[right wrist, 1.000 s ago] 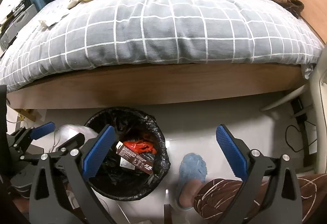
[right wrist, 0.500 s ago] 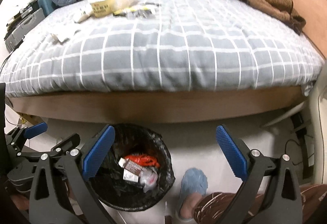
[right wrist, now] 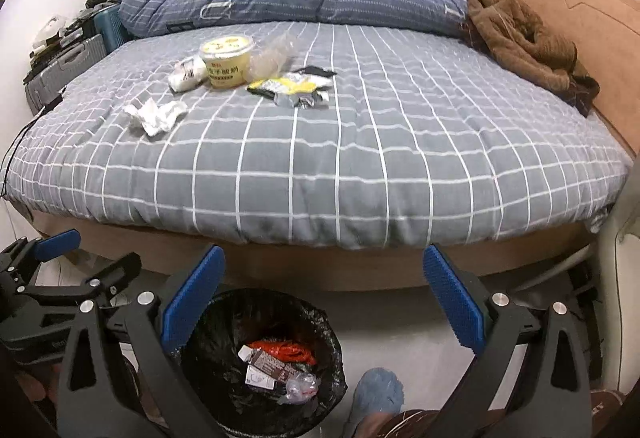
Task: Collect trash
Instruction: 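Move both tools back over the bed toward the remaining trash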
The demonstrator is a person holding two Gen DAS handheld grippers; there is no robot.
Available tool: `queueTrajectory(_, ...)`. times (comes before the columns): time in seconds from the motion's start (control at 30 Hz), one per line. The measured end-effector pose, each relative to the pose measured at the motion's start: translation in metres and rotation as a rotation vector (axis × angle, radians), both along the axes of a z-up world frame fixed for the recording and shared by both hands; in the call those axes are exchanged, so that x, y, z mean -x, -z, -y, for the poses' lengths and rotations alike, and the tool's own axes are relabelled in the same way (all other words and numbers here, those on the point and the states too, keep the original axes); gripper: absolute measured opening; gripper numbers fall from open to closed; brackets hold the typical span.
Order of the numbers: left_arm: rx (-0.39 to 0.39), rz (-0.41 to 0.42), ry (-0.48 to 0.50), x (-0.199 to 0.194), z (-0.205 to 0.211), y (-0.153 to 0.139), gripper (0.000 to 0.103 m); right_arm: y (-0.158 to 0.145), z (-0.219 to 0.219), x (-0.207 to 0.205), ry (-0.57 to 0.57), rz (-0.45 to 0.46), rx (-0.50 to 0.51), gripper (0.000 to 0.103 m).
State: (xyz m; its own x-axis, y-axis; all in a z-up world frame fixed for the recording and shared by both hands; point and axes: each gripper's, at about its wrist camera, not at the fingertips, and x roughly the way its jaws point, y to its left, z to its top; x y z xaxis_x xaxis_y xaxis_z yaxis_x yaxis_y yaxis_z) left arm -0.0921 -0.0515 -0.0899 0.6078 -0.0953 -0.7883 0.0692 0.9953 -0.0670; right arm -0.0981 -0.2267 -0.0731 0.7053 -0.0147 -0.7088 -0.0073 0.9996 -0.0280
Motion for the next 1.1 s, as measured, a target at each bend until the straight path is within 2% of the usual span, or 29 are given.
queueTrajectory(0.3, -0.003, 0.051, -0.030, -0.010, -0.015, -0.024, 0.097, -0.020, -0.010, -0.015, -0.003, 0.047, 0.016, 0.095)
queueTrajectory(0.73, -0.001, 0.096, -0.093, -0.048, -0.044, -0.046, 0.097, -0.037, -0.022, -0.048, -0.034, 0.071, 0.004, 0.095)
queueTrajectory(1.1, -0.008, 0.098, -0.082, -0.103, -0.051, -0.050, 0.097, -0.038, -0.021, -0.116, -0.053, 0.054, 0.017, 0.094)
